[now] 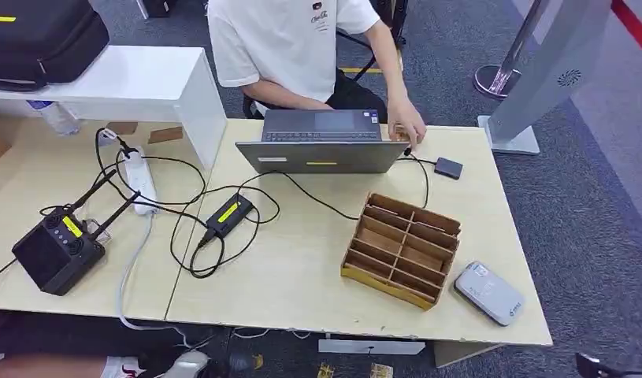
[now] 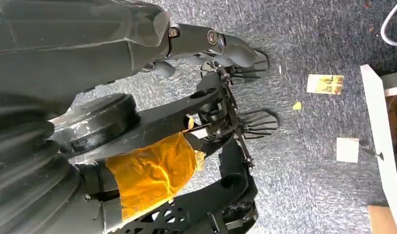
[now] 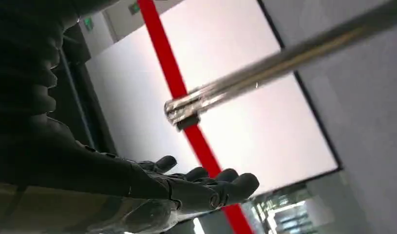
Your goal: Pass the card to the sensor for recognition and then transmit it.
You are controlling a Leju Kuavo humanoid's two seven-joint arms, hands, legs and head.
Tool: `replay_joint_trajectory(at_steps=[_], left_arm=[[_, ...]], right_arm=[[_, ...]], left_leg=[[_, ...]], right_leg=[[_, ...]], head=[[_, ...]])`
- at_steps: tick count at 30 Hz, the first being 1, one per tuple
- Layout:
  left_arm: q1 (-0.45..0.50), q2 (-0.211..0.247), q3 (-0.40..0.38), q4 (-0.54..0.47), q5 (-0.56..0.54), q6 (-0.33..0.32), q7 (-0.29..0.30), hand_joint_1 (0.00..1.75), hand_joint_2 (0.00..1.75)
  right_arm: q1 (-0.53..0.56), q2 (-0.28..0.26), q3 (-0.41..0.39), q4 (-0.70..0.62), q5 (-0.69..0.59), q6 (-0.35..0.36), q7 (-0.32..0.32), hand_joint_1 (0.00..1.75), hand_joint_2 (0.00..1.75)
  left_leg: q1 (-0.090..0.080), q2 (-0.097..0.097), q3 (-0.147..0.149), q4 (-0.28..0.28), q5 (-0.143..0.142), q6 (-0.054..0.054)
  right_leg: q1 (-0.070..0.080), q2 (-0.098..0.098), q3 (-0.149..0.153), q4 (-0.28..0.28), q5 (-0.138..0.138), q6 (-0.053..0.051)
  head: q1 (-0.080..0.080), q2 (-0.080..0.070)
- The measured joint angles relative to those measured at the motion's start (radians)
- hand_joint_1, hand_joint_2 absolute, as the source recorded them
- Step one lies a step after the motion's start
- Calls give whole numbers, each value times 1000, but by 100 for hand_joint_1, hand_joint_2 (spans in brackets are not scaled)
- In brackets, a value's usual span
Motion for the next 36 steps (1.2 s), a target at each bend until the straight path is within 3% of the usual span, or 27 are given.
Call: replay_joint_trajectory(at_steps=[8,18,23,28,36], left_arm=[[0,-6,0,0,3,12,6,0,175],[0,-11,0,0,4,16,6,0,175],[0,-15,18,0,29,35,16,0,175],[0,-20,35,1,39,63,49,0,175],[-1,-28,52,2,37,88,121,0,175]], right_arm=[[141,121,-103,14,-100,-9,-24,0,175],[183,174,-155,25,-107,-9,-31,0,175],[216,212,-197,29,-183,-18,-61,0,175],[277,286,-265,35,-244,-18,-81,0,175],[312,370,-304,40,-243,33,-74,0,175]], left_leg=[[0,1,2,-1,0,0],[0,3,3,-2,0,-1],[0,3,4,-2,0,-1],[0,3,4,-3,-1,-2],[0,5,6,-4,-2,-3]], right_leg=[[0,0,0,0,-1,-2],[0,2,0,0,-1,-2],[0,2,1,0,-2,-3],[1,2,1,0,-3,-4],[0,4,1,0,-3,-5]], head=[[0,0],[0,0],[0,0],[0,0],[0,0]])
